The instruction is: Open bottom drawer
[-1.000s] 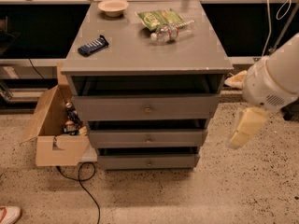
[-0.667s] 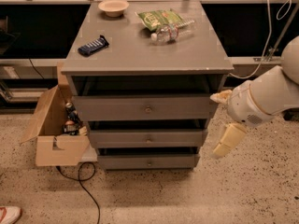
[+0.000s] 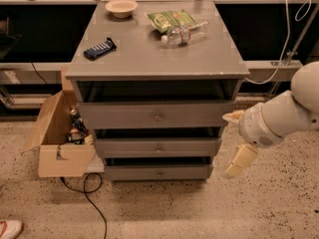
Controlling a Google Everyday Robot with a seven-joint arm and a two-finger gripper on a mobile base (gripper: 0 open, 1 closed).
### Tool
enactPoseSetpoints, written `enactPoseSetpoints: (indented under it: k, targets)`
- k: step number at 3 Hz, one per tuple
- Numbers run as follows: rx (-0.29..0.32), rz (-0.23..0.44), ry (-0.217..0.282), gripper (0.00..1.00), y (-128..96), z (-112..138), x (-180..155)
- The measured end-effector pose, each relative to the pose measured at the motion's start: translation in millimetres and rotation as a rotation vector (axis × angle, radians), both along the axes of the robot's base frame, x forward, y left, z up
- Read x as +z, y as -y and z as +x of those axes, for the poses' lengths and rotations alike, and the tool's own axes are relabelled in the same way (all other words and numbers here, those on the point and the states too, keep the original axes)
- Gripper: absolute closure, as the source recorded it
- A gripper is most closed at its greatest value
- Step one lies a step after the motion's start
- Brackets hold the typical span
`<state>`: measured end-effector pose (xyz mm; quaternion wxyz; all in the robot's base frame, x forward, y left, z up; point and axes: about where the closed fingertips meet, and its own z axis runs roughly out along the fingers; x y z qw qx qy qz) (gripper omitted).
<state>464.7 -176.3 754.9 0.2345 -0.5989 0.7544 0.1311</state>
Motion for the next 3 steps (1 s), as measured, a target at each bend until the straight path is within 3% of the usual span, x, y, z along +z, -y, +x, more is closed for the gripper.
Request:
enactPoseSetpoints:
  k: [2,3]
  targets:
    - [0.090,0.129,-0.081,0.00,-10.1,-0.1,-136.3]
    - [0.131,0.211,-0.097,0.00,-24.2,-2.5,-209.4]
